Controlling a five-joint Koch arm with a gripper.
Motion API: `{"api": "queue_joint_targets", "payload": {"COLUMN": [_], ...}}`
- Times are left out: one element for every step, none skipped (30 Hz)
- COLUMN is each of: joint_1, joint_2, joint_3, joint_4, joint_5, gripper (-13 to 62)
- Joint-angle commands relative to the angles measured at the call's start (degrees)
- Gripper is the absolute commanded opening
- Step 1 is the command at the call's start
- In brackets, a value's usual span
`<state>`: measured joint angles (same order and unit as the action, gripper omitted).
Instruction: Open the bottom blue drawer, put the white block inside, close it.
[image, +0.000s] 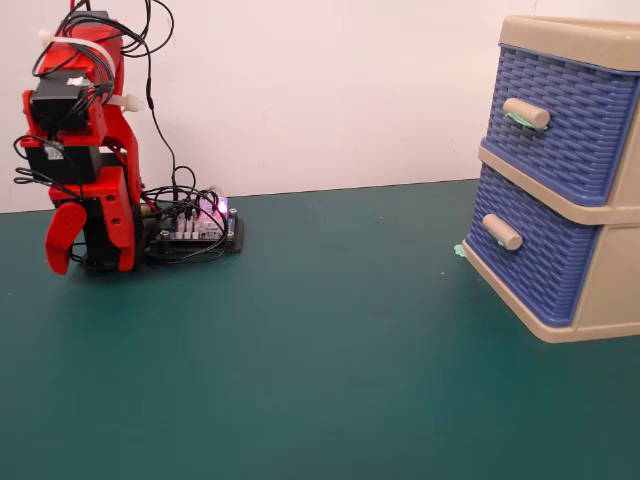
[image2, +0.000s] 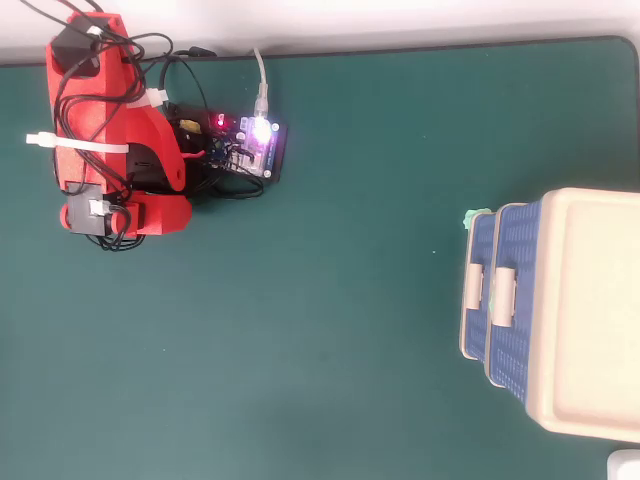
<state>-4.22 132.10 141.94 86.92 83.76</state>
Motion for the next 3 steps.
{"api": "queue_joint_targets", "payload": {"joint_1": [-0.62,-0.62,-0.62], "joint_2": [2.55,2.64,2.64], "joint_3": [0.7,0.7,0.7], "joint_4": [7.21,7.21,7.12], "joint_5": [-2.37,-2.37,-2.37], "gripper": [34.3,34.3,34.3]}}
